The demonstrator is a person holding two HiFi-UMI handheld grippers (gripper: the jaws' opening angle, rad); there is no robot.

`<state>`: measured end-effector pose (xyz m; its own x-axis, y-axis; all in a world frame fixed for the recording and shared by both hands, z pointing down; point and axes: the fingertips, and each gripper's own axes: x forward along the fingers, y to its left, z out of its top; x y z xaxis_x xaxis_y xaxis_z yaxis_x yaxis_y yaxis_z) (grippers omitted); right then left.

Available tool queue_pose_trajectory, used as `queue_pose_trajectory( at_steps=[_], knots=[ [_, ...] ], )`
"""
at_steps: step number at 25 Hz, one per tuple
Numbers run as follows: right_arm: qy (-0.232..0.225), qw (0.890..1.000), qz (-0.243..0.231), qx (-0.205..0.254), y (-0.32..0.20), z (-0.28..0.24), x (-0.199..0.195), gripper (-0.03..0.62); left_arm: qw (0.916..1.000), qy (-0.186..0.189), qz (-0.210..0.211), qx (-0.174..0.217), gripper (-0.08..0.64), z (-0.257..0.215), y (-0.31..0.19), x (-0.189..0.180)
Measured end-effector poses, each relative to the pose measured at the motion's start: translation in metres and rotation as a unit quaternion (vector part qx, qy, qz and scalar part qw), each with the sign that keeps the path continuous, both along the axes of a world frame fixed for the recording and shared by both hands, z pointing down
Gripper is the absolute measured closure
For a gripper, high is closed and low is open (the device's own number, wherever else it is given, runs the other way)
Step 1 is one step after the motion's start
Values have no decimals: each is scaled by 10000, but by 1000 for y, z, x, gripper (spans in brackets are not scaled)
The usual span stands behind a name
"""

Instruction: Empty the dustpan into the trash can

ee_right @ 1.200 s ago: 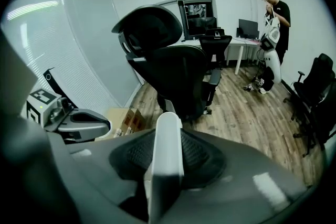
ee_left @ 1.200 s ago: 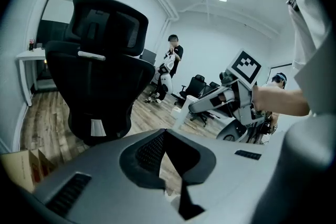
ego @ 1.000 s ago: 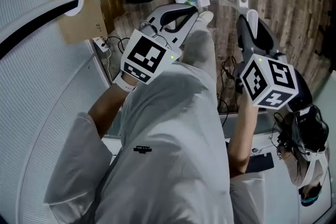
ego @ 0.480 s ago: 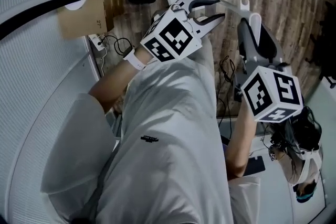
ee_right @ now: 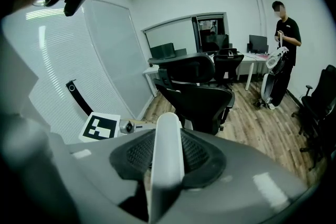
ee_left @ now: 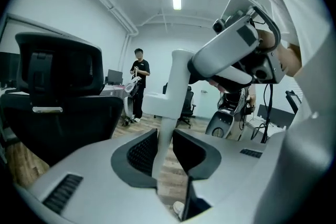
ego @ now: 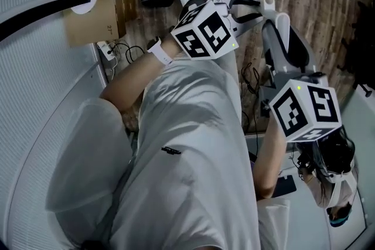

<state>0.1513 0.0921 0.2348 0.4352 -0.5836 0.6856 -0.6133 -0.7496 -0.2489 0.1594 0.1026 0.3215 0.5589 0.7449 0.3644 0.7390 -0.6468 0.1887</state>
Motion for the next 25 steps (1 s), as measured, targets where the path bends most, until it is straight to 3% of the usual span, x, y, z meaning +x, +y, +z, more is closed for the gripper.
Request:
queue_pose_trajectory(
  at_steps=[9, 17, 25],
  knots=[
    [172, 9996, -192, 103, -22, -21, 19, 457, 9993, -211, -94, -279, 462, -20, -24, 22],
    [541, 9978, -273, 264, -26, -49, -13, 457, 9999, 34, -111, -82, 460, -49, -30, -3],
    [616, 9947, -689, 444, -72, -46, -5, 457, 9993, 8, -360, -9, 456, -47, -82, 7]
  ],
)
